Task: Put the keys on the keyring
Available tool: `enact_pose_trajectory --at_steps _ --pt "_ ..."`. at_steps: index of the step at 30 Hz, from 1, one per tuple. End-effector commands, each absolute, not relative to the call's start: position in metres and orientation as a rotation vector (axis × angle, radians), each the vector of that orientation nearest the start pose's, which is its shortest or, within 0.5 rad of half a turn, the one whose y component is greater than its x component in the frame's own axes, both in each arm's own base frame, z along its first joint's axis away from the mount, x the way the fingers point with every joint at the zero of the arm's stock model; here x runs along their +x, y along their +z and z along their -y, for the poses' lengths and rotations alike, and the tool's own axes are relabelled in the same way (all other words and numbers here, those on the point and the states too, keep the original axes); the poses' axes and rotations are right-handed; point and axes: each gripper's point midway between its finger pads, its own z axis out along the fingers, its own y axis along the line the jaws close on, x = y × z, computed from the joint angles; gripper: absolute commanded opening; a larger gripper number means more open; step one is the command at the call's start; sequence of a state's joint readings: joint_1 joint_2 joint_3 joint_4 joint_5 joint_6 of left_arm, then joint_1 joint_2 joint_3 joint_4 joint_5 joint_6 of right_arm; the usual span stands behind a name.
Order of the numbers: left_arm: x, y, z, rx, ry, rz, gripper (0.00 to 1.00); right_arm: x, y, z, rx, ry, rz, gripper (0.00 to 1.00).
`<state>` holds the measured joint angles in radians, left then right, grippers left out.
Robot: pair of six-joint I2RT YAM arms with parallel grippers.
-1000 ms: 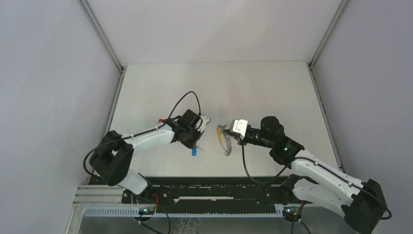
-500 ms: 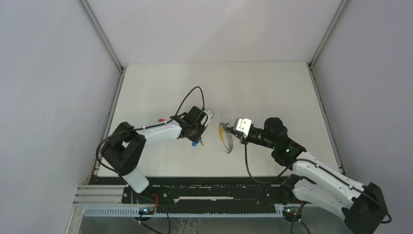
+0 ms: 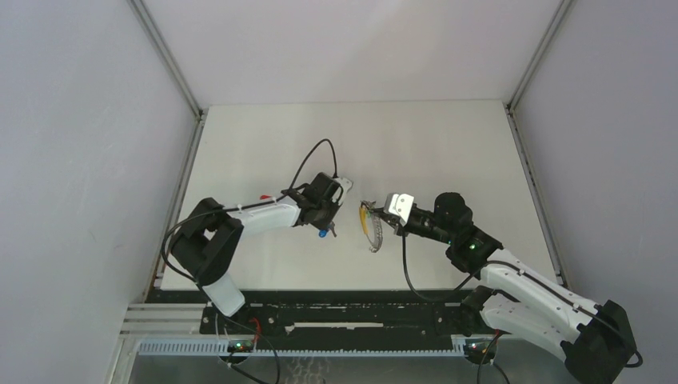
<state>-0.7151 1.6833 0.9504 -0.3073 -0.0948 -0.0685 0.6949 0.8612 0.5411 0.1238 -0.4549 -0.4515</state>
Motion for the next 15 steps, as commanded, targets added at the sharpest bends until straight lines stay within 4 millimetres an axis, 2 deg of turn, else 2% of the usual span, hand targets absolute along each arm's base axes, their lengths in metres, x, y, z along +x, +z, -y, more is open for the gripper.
enact_pose_trajectory --at_steps 1,7,15 --pt "0.291 0.04 0.236 0.761 -0.194 -2.434 0.23 0.214 0.236 -0.26 -1.184 0.585 -1.203 0.0" --pt "0.292 0.053 0.239 0.717 -0.255 -2.448 0.27 0.213 0.236 -0.259 -1.184 0.587 -1.204 0.0" --pt "0.297 0.065 0.24 0.454 -0.437 -2.477 0.29 0.213 0.237 -0.258 -1.182 0.583 -1.203 0.0"
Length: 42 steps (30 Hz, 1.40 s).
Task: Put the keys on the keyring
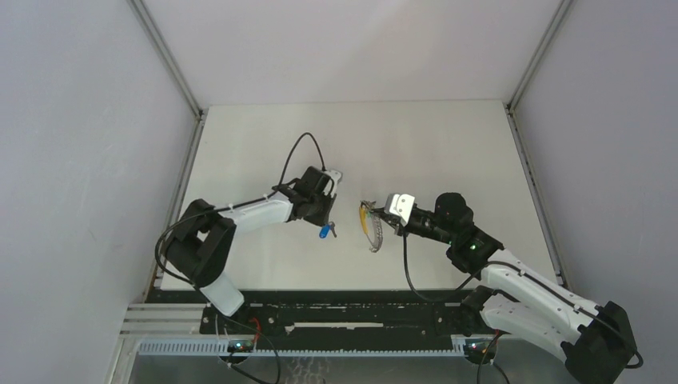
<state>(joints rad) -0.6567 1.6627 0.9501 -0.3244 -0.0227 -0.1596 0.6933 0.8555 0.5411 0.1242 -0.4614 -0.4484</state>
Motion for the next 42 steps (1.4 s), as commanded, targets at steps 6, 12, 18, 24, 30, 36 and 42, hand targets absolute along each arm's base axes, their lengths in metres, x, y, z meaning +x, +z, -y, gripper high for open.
enact_pose_trajectory --at_steps 6,12,18,24,30,36,42 --pt "0.299 0.068 0.235 0.199 -0.472 -2.525 0.29 0.212 0.239 -0.257 -1.18 0.582 -1.198 0.0" --pt "0.291 0.063 0.234 0.104 -0.504 -2.558 0.32 0.211 0.24 -0.257 -1.179 0.585 -1.195 0.0" --pt "0.291 0.047 0.237 0.05 -0.517 -2.587 0.32 0.209 0.242 -0.257 -1.179 0.586 -1.19 0.0" --pt "0.296 0.035 0.227 0.036 -0.473 -2.615 0.31 0.209 0.242 -0.257 -1.18 0.588 -1.187 0.0" --pt "0.298 0.027 0.223 0.034 -0.472 -2.639 0.27 0.209 0.242 -0.257 -1.182 0.59 -1.186 0.0" --pt "0.297 0.02 0.227 0.038 -0.519 -2.659 0.24 0.209 0.242 -0.258 -1.184 0.59 -1.185 0.0" --pt "0.299 0.019 0.23 0.026 -0.553 -2.652 0.2 0.207 0.242 -0.258 -1.186 0.594 -1.182 0.0"
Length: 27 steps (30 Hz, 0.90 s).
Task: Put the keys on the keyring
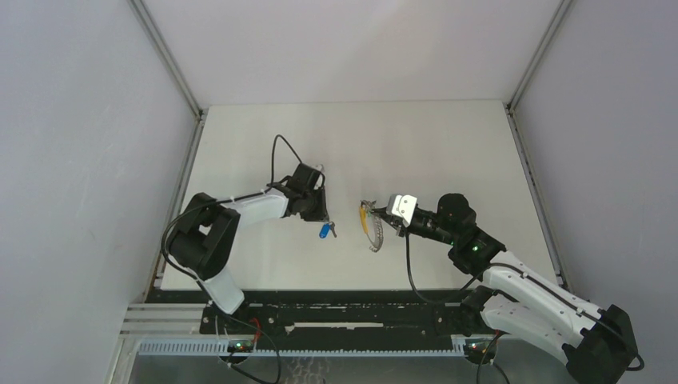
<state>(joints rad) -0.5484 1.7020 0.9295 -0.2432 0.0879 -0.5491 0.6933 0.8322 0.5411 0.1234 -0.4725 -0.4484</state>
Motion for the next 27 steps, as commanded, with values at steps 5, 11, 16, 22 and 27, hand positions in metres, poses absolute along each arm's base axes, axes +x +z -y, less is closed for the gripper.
enact_pose_trajectory --at_steps 5,11,16,22,27 --pt "0.296 0.018 0.231 0.032 -0.567 -2.66 0.18 0.207 0.243 -0.257 -1.184 0.592 -1.181 0.0" --pt "0.291 0.016 0.228 0.036 -0.566 -2.674 0.17 0.207 0.243 -0.258 -1.185 0.593 -1.18 0.0" --pt "0.29 0.016 0.228 0.046 -0.559 -2.68 0.15 0.207 0.242 -0.258 -1.186 0.594 -1.181 0.0" --pt "0.29 0.024 0.226 0.061 -0.546 -2.673 0.16 0.207 0.242 -0.259 -1.189 0.597 -1.181 0.0" --pt "0.29 0.029 0.225 0.07 -0.548 -2.666 0.16 0.207 0.242 -0.259 -1.19 0.597 -1.178 0.0"
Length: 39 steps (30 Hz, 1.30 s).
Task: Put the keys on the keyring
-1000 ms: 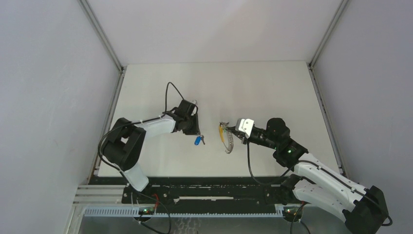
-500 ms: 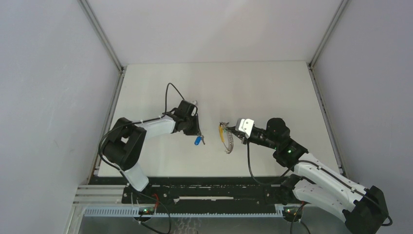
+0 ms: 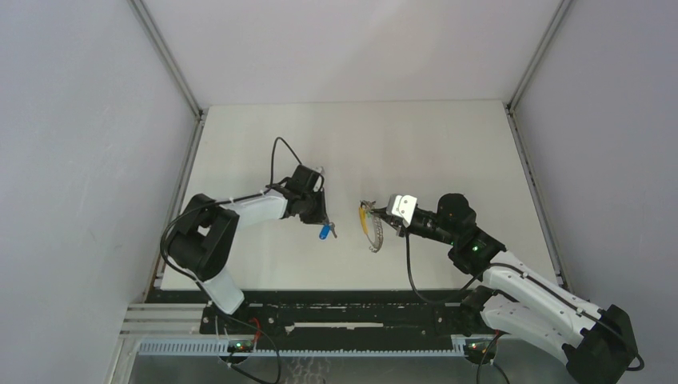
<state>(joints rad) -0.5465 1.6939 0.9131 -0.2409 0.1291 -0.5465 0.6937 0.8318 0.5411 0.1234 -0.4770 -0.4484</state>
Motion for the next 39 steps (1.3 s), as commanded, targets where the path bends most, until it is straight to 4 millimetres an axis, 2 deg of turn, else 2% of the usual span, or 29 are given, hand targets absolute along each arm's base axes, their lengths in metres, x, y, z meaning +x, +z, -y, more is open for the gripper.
enact_pose_trajectory --at_steps 1,7,11,15,20,26,30,36,37,39 --pt "0.289 0.029 0.226 0.07 -0.55 -2.667 0.16 0.207 0.243 -0.259 -1.188 0.595 -1.177 0.0" --pt "0.292 0.031 0.228 0.075 -0.564 -2.662 0.11 0.207 0.242 -0.259 -1.188 0.597 -1.18 0.0" --pt "0.292 0.034 0.229 0.083 -0.573 -2.656 0.04 0.207 0.242 -0.259 -1.189 0.596 -1.182 0.0" --pt "0.294 0.046 0.23 0.124 -0.585 -2.618 0.0 0.207 0.241 -0.259 -1.191 0.596 -1.184 0.0" --pt "0.301 0.08 0.233 0.289 -0.604 -2.463 0.0 0.207 0.242 -0.259 -1.191 0.596 -1.178 0.0" --pt "0.31 0.132 0.24 0.552 -0.622 -2.18 0.0 0.206 0.246 -0.261 -1.194 0.598 -1.162 0.0" --pt "0.307 0.167 0.245 0.705 -0.637 -1.974 0.0 0.204 0.253 -0.264 -1.206 0.604 -1.167 0.0" --pt "0.292 0.211 0.25 0.876 -0.644 -1.633 0.0 0.199 0.255 -0.272 -1.236 0.605 -1.2 0.0" --pt "0.281 0.222 0.253 0.933 -0.657 -1.504 0.0 0.198 0.257 -0.273 -1.238 0.611 -1.2 0.0" --pt "0.266 0.232 0.256 1.007 -0.669 -1.354 0.0 0.197 0.26 -0.275 -1.241 0.621 -1.198 0.0"
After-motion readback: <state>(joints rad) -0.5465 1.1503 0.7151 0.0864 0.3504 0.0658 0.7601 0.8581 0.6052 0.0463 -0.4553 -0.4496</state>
